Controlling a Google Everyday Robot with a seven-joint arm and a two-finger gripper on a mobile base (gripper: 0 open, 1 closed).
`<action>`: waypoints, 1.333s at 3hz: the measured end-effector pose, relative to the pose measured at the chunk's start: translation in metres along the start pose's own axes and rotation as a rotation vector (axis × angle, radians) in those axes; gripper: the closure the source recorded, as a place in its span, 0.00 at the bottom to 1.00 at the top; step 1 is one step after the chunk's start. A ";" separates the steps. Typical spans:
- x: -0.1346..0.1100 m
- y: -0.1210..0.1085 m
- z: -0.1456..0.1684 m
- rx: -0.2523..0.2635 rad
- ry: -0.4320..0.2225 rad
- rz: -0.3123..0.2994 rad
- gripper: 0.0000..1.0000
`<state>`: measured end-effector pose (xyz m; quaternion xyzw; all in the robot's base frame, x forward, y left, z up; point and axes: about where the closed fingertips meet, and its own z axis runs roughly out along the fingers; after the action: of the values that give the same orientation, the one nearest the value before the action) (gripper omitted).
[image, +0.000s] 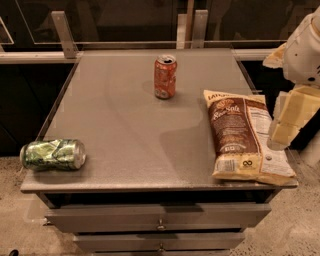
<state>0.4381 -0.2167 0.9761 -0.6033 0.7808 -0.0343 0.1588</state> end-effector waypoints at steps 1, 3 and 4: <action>0.000 0.000 0.000 0.000 0.000 0.000 0.00; -0.028 -0.002 0.018 0.006 -0.108 0.000 0.00; -0.060 -0.008 0.037 0.010 -0.226 0.013 0.00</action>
Offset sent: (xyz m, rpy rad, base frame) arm 0.0044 0.0092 -0.0043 0.0445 -0.0096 0.0058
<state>0.4695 -0.1568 0.9556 -0.5975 0.7616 0.0313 0.2491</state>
